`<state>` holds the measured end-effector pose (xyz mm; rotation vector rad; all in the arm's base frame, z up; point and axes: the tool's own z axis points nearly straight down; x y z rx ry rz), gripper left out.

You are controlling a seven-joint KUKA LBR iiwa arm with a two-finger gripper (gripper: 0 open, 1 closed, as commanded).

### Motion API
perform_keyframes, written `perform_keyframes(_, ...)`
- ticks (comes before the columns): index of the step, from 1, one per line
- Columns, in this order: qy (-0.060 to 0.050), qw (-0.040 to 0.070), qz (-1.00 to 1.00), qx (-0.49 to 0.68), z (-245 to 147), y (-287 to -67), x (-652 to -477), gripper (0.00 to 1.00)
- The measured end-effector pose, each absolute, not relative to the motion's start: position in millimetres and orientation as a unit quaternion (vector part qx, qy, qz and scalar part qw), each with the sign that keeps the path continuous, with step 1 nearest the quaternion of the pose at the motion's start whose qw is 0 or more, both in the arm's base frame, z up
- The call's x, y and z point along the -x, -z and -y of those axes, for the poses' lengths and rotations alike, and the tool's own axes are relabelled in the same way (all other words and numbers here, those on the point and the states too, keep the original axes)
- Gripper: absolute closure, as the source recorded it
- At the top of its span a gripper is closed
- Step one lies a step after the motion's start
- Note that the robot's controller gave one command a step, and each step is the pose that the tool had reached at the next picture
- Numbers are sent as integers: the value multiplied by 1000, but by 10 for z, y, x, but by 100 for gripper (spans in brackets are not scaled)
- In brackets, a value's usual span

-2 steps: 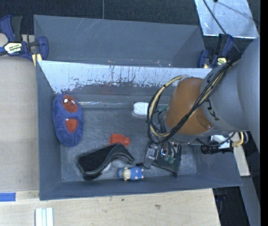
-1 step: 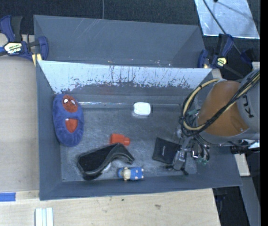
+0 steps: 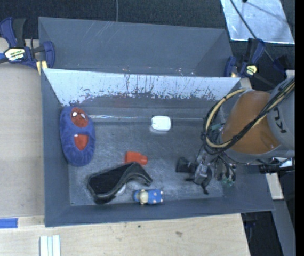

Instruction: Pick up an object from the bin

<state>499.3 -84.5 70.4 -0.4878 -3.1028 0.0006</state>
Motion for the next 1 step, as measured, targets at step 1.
perform_keyframes(1, 0, -6, 991, 131, 432, -2892, -5177, 100)
